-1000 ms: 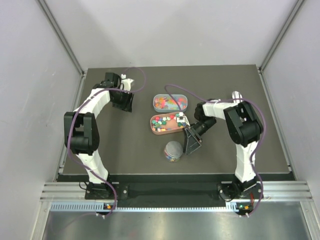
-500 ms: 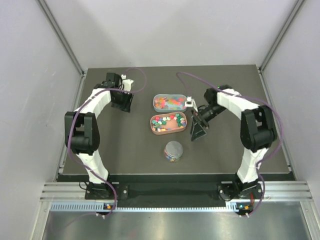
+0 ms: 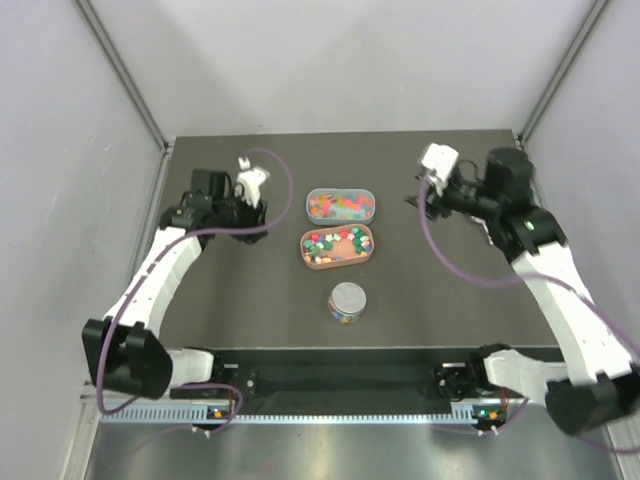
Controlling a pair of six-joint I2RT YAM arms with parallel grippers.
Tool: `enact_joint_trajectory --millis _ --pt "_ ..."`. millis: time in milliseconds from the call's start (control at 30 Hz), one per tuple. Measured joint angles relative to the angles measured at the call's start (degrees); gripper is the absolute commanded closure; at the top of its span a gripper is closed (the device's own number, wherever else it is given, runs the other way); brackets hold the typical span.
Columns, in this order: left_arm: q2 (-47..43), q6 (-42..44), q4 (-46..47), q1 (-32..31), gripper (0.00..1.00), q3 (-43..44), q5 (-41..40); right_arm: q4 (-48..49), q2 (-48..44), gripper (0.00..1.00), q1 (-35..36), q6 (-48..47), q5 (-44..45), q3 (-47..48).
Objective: Pack the candies
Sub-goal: Close the bottle lid on the packing bottle.
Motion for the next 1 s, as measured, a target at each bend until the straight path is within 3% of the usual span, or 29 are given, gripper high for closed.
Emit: enact_joint_trajectory --millis 33,67,133,200,367,767,1000 --pt "-2.5 1.3 0.4 -1.2 0.59 -2.9 2.5 -1.7 3.5 0.78 0.1 -0.3 -0.3 1.7" --pt "-3.9 2.2 0.2 -1.9 0.63 -5.0 4.2 -3.4 7.6 0.84 0.2 -1.2 -0.6 3.1" --pt "-5.9 4.0 -0.1 -4.0 0.86 -10.3 8.0 -7.8 15.3 0.9 0.3 -2.2 -0.9 4.9" --pt "-6.3 5.3 -0.3 -5.6 1.0 -15.1 11.3 -12.1 22.2 0.9 0.3 -3.2 -0.3 4.6" --pt "-6.3 6.9 0.8 -9.3 1.0 -22.2 14.0 -19.3 29.5 0.91 2.3 -7.2 2.0 -0.8" --pt "-0.3 10.6 15.0 -29.9 1.0 -28.3 13.2 -20.9 39.1 0.93 15.3 -11.5 -0.5 -1.4" --pt "-0.2 10.5 18.6 -31.5 1.0 -30.0 12.0 -19.9 40.6 0.93 16.5 -11.0 -1.0 -1.5"
